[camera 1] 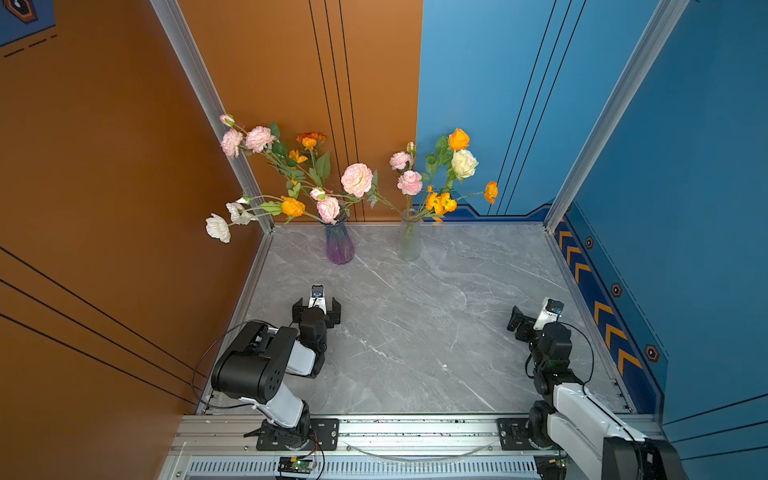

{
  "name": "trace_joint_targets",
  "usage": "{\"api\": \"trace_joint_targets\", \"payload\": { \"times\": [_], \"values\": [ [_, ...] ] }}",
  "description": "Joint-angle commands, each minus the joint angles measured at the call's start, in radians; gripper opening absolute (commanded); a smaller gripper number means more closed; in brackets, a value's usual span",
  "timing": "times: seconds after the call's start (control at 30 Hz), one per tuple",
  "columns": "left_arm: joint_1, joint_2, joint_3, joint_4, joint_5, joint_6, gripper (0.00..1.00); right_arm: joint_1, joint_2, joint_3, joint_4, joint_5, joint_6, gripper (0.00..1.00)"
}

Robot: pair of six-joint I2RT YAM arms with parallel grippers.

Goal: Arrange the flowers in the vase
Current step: 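Open the left gripper and draw it back from the vase while the right arm retracts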

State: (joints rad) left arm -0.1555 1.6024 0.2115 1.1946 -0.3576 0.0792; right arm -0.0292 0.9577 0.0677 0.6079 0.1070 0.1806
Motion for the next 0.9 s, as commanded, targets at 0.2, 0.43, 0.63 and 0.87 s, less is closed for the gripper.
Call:
{"api": "trace_joint_targets", "payload": {
  "times": [0.2,0.43,0.63,0.87],
  "values": [
    [-0.009,0.01,0.008,0.11,-0.021,0.023,0.98,0.018,0.371,0.069,0.534,-0.09,-0.101,1.0],
    [-0.011,0.013,0.019,0.101,-0.049,0.021,0.98,0.026,0.6,0.107,0.688,-0.128,-0.133,1.0],
    [-0.012,0.013,0.019,0.1,-0.052,0.021,0.98,0.037,0.576,0.304,0.277,-0.102,-0.143,1.0],
    [-0.001,-0.007,0.059,-0.003,-0.077,-0.01,0.98,0.05,0.583,0.289,0.324,-0.069,-0.142,1.0]
  ]
}}
